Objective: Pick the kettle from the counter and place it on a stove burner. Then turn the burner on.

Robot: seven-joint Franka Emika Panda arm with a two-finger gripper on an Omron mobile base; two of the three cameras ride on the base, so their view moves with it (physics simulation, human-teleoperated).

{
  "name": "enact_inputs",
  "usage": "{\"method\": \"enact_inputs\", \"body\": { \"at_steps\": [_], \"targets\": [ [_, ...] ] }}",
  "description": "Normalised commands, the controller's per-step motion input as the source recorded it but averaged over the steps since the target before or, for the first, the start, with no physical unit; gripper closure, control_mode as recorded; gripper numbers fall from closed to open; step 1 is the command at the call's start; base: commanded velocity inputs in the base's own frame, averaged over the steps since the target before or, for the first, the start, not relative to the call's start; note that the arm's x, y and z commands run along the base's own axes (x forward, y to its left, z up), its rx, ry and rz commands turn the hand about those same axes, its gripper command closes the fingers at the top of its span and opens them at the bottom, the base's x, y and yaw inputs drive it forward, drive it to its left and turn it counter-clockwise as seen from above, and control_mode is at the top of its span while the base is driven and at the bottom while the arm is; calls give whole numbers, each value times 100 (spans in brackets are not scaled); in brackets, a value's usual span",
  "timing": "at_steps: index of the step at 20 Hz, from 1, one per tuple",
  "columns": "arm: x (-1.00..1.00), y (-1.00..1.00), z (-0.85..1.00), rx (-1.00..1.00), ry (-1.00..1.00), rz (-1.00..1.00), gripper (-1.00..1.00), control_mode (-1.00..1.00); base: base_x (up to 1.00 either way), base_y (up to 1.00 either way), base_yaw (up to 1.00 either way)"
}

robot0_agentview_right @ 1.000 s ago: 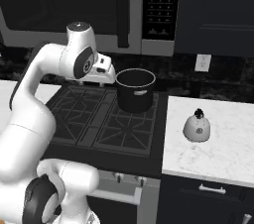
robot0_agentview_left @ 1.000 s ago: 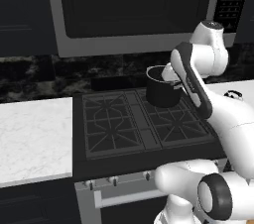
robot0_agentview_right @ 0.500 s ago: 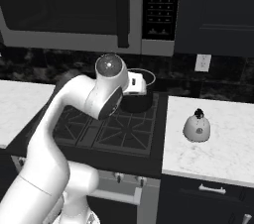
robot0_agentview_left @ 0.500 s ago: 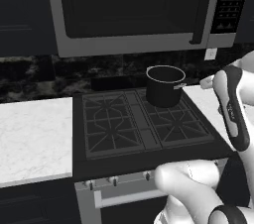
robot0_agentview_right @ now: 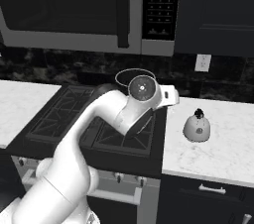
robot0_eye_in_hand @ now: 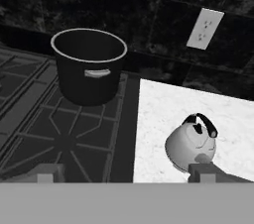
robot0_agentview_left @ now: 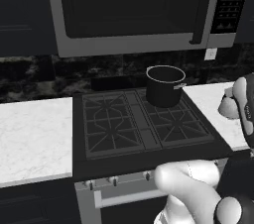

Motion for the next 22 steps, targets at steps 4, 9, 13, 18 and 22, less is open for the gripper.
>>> {"method": "enact_inputs", "body": {
  "at_steps": [4,9,13,18,22],
  "targets": [
    [28,-100,-45,-10,13,7,-100,-100,0,0,0],
    [36,-100,-56,-12,14,2,-100,-100,0,0,0],
    [59,-100,-62,-12,13,0,-100,-100,0,0,0],
    [73,-15,-24,-5,21,-3,-100,-100,0,0,0],
    [32,0,-1,-1,21,-3,-100,-100,0,0,0]
  ]
}}
